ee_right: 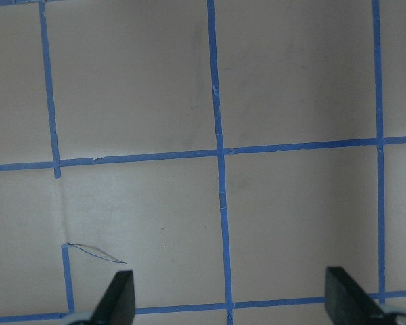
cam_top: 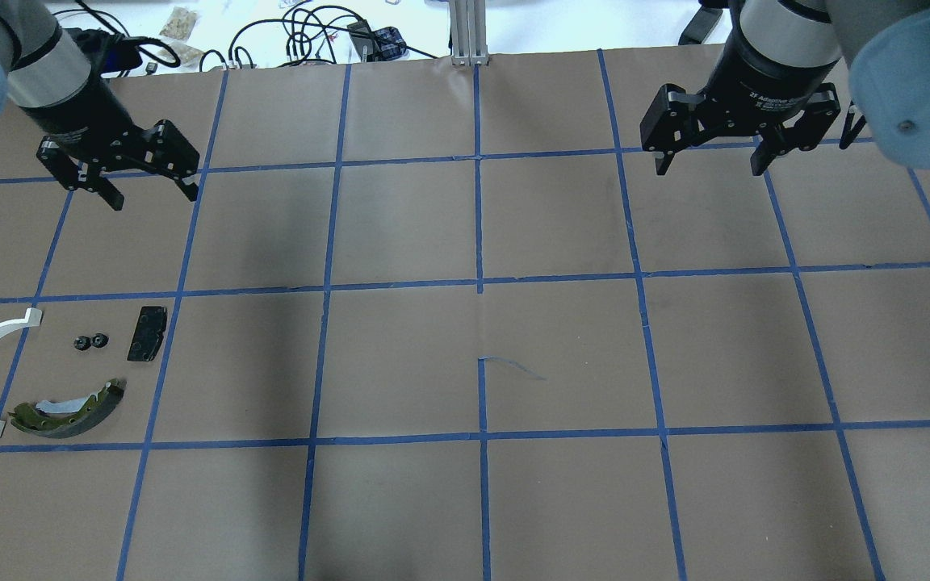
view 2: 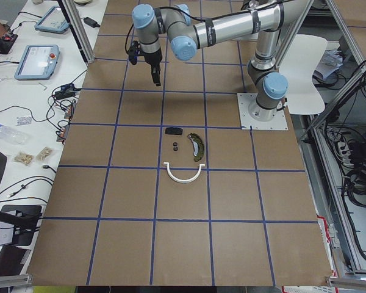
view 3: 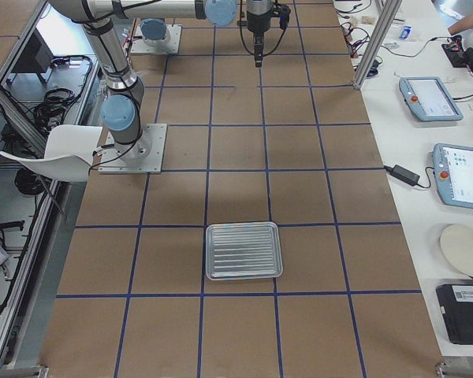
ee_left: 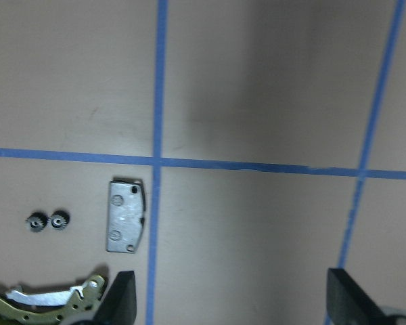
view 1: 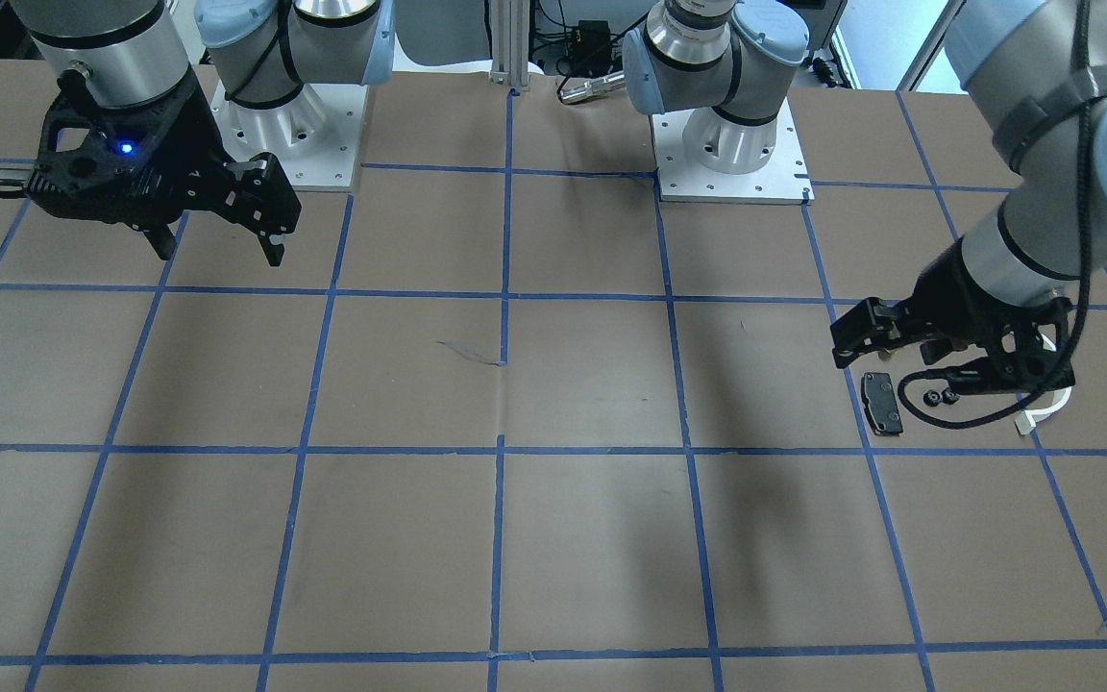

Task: Place bearing gear from tray to pile

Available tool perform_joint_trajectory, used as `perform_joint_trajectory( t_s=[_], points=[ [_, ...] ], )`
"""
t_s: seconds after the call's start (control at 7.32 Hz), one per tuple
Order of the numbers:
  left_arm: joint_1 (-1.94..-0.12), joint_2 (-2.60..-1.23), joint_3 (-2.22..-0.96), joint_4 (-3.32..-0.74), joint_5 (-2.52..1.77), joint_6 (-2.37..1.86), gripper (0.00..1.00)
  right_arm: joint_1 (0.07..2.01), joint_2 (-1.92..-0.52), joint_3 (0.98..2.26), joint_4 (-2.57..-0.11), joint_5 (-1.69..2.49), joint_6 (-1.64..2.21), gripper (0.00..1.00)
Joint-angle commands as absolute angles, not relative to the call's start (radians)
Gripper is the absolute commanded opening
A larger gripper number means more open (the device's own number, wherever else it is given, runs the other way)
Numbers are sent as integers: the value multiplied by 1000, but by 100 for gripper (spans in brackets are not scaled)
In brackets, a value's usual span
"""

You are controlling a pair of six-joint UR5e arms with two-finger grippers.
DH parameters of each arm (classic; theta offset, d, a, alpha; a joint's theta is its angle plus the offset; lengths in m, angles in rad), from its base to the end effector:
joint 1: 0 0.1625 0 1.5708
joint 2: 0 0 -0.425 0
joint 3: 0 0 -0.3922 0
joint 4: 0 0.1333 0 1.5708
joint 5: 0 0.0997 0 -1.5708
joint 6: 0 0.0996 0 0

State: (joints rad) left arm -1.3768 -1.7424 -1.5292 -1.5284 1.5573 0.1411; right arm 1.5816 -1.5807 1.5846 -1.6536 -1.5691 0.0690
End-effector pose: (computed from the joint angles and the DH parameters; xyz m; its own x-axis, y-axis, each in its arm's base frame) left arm -0.0257 -0.5677 0.4225 -0.9982 -0.0545 0.0256 -0.0522 0.9950 0.0847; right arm 0.1388 -0.4938 0.4945 -0.9983 0.0578 -0.0071 0.0582 0.9952 -0.0785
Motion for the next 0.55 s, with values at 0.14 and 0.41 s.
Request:
perform_joint_trajectory(
  t_s=[0.14, 0.41],
  points=[
    [-1469, -1678, -1514, -1543, 1531, 88, 100, 1582, -1580, 1585, -1654, -1569, 69, 100],
    [-1509, -1622, -1542, -1561, 1415, -3, 100, 1582, -1582, 1585, -1654, -1569, 69, 100]
  ],
)
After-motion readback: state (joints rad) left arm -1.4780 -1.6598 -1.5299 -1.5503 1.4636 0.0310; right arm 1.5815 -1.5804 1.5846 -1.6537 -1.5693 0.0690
